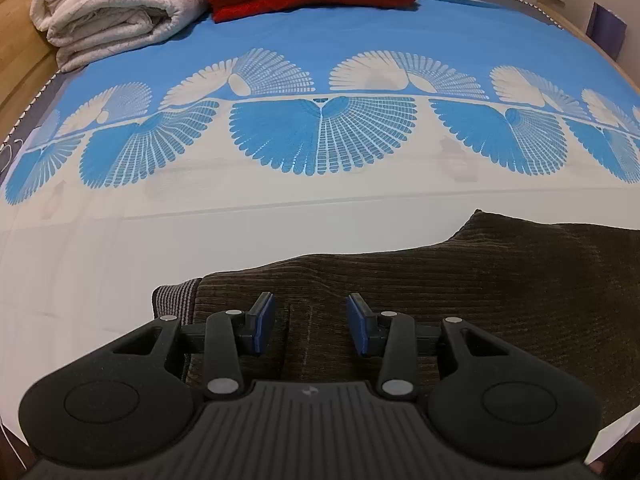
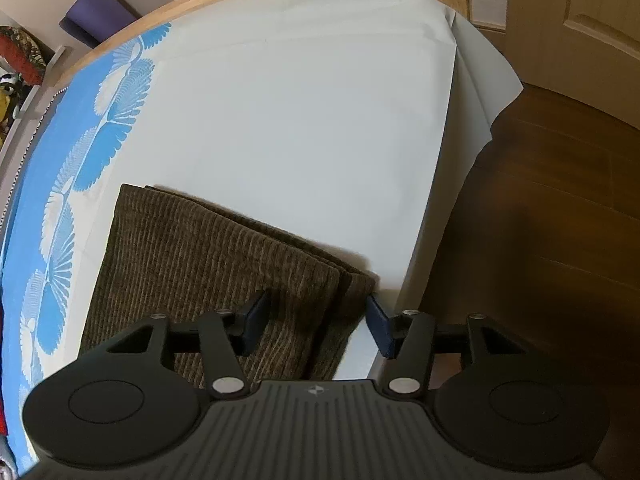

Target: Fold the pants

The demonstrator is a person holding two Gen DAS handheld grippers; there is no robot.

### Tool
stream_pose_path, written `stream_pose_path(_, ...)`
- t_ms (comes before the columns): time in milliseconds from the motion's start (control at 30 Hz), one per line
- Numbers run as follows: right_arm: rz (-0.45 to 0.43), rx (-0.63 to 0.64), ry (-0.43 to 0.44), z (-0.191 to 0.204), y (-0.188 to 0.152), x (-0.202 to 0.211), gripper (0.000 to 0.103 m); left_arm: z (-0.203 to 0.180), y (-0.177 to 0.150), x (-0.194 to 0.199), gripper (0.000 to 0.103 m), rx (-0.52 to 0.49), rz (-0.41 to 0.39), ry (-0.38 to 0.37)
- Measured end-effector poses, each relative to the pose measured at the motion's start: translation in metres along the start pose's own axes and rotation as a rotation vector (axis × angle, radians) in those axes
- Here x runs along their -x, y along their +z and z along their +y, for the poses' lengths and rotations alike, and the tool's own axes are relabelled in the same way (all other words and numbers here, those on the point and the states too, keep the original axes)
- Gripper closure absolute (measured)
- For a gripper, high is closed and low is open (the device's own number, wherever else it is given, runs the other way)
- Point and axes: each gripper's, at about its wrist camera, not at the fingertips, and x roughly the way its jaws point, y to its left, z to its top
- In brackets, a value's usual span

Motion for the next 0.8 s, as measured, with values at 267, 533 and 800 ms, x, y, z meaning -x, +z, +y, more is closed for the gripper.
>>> stream_pose_path(267, -0.076, 0.038, -0.01, 0.012, -0.004, 0.018, 0.076, 0.004, 0.002, 0.007, 0.059, 0.016, -0.013, -0.027)
stream_pose_path(533, -0.436, 0.694, 0.05, 0.158, -0.102, 0.11, 0.077, 0.024, 0.004, 0.02, 0.059, 0.064, -0.047, -0.056)
stream_pose_path(800, -0.655, 1.381, 0.419, 0.258, -0.364, 0.182, 0.077, 0.054, -0.001, 0.028, 0.059, 0.125, -0.058, -0.057)
